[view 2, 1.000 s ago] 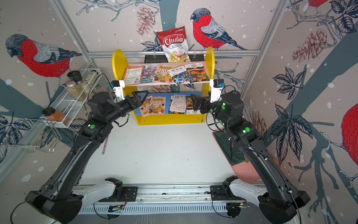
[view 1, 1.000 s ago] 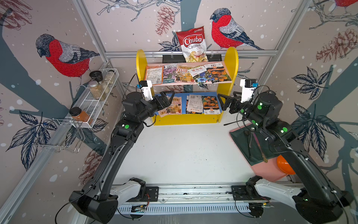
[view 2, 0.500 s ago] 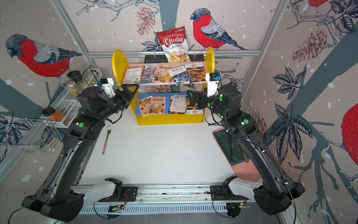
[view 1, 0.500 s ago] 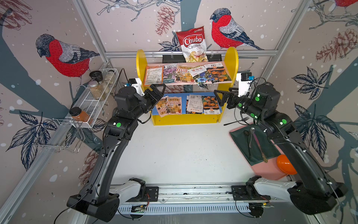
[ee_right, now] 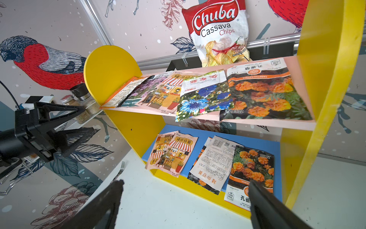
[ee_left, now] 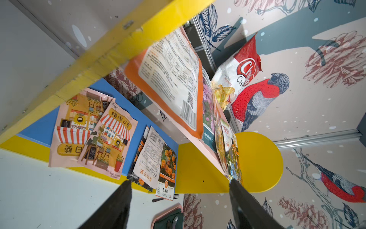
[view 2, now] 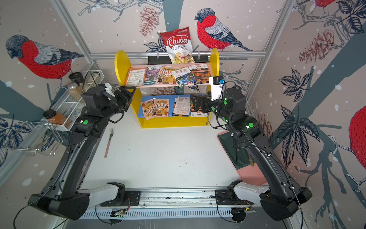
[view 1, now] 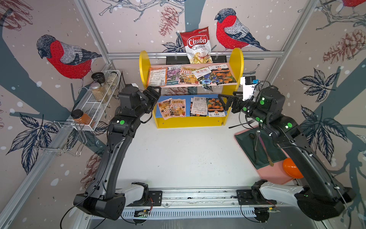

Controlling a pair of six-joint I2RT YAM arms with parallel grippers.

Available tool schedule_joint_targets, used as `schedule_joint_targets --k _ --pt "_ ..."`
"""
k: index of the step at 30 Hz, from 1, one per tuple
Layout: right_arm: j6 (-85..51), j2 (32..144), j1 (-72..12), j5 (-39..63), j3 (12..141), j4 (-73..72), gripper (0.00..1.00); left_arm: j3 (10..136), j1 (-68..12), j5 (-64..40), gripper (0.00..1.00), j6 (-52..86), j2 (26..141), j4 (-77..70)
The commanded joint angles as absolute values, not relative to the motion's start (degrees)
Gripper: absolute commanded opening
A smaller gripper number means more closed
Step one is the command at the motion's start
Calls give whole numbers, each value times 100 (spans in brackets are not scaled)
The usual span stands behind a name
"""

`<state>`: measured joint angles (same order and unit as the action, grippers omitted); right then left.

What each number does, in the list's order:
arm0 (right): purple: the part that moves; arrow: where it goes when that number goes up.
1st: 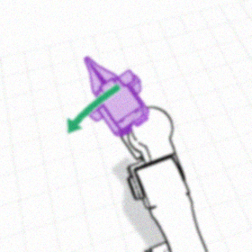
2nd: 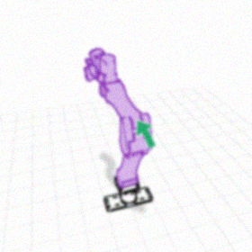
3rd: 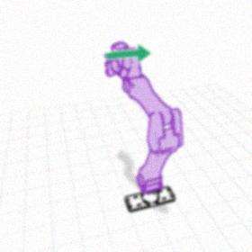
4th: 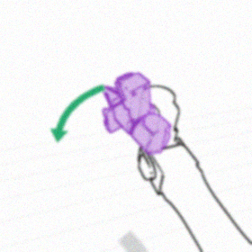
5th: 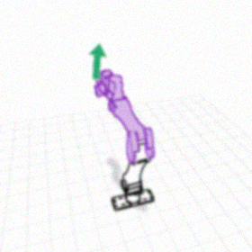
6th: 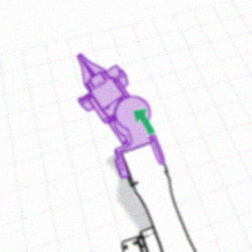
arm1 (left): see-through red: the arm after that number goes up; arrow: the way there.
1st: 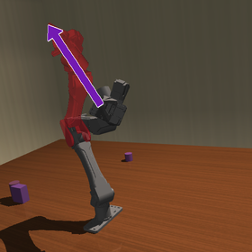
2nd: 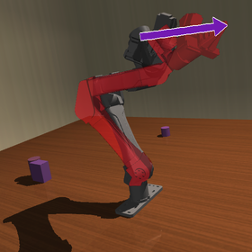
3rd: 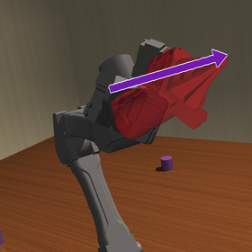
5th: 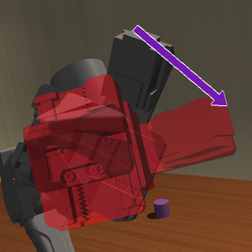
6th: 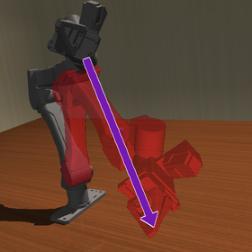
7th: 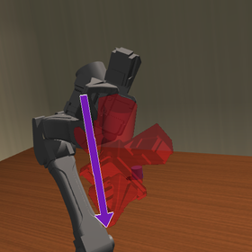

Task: Take the seed bag off the shelf
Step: Pick up the seed packet from the shelf.

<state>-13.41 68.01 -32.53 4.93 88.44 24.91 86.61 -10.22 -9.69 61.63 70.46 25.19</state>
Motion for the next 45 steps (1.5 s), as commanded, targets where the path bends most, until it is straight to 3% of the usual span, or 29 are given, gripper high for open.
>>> schedule_joint_targets --k 1,10,33,45 --pt "-1339 6716 -3252 521 8759 2365 100 8713 -963 -1045 77 6323 7183 2196" --pt "-1373 6571 -3243 413 8587 2331 100 8720 -666 -1257 64 6549 7478 1838" --pt "-1414 6457 -3243 595 8411 2223 100 8965 -345 -1656 51 6847 7954 1390" --pt "-1405 6327 -3244 643 8263 2171 100 8999 -247 -1788 40 7013 8033 1205"
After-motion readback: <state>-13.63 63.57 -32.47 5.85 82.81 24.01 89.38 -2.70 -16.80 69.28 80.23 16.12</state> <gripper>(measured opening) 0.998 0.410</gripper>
